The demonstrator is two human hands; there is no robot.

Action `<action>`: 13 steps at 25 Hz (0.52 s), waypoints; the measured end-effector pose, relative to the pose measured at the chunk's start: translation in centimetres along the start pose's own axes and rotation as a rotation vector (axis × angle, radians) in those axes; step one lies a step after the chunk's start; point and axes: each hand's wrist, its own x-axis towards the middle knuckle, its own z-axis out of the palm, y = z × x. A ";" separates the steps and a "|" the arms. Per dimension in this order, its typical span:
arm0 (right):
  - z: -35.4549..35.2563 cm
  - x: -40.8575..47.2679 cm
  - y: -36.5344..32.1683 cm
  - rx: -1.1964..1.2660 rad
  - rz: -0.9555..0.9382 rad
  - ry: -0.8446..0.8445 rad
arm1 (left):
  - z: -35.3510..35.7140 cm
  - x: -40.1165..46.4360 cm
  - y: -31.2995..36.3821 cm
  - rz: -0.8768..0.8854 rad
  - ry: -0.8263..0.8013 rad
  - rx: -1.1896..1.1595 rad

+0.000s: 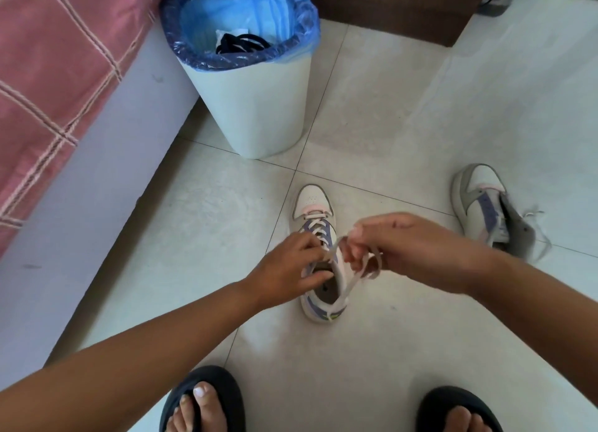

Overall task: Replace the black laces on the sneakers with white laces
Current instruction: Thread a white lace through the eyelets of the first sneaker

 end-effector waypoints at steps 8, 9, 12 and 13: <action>-5.6 6.2 2.0 -0.529 -0.016 0.882 | -2.1 2.1 2.0 -0.587 0.120 -0.584; -5.2 6.5 3.0 -0.661 -0.034 0.785 | -2.5 2.7 1.9 -0.653 0.165 -0.635; -1.0 7.1 5.8 -0.742 -0.004 0.245 | -3.7 4.2 2.0 -0.715 0.193 -0.770; 0.3 7.2 6.4 -0.688 -0.004 0.209 | -4.0 4.5 2.1 -0.704 0.182 -0.801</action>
